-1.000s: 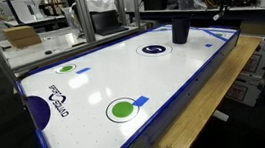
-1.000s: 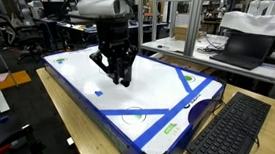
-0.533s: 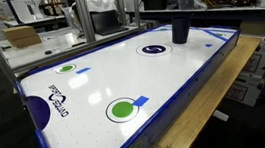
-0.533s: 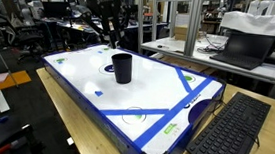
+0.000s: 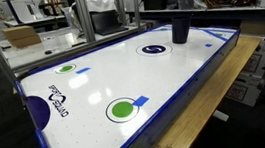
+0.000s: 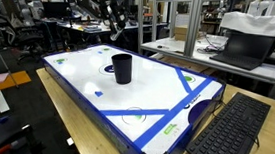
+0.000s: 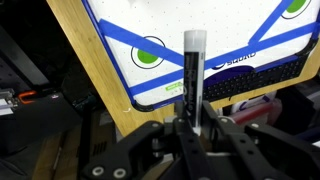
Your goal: Put the marker in the cup
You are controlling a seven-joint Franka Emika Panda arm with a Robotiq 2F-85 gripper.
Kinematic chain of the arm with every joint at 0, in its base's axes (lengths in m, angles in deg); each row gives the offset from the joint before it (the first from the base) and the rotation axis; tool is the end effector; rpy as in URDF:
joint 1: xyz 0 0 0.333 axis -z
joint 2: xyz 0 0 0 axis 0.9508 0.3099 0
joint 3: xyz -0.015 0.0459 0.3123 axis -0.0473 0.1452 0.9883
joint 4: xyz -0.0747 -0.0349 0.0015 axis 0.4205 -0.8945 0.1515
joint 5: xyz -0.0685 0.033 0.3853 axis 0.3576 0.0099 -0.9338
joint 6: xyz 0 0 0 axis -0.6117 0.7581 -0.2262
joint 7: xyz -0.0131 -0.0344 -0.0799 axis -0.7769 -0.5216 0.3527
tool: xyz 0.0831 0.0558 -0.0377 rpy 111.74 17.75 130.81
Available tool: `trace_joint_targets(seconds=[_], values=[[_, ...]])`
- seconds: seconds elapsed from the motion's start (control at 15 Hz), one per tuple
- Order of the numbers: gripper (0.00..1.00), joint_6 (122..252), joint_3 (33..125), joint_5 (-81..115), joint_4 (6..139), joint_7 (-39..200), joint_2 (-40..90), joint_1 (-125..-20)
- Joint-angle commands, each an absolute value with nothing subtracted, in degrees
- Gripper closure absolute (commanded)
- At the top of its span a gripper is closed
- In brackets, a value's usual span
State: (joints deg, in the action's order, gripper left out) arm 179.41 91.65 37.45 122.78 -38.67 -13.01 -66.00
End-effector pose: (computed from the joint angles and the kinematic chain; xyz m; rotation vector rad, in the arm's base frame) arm 0.4307 0.0089 0.4323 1.7559 -2.4178 0.5907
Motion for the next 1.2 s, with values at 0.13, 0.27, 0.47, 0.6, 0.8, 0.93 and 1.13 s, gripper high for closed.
trace_joint_targets(seconds=[0.13,0.27,0.47,0.6,0.8,0.93,1.13], values=[[0.95,178.3,92.4,40.8,121.3,-41.1,-14.2,-65.6],[0.95,180.0,91.1,38.5,121.8,-37.5,-14.9,-66.9],[0.81,179.5,91.8,39.0,121.7,-38.8,-14.2,-66.4],[0.81,179.5,91.7,39.0,121.7,-38.7,-14.2,-66.4],[0.95,178.5,92.6,40.1,121.2,-39.9,-13.5,-66.2],[0.95,176.1,94.7,42.9,120.0,-43.4,-12.0,-65.5],[0.95,172.8,97.4,48.5,117.2,-49.2,-7.6,-65.8]])
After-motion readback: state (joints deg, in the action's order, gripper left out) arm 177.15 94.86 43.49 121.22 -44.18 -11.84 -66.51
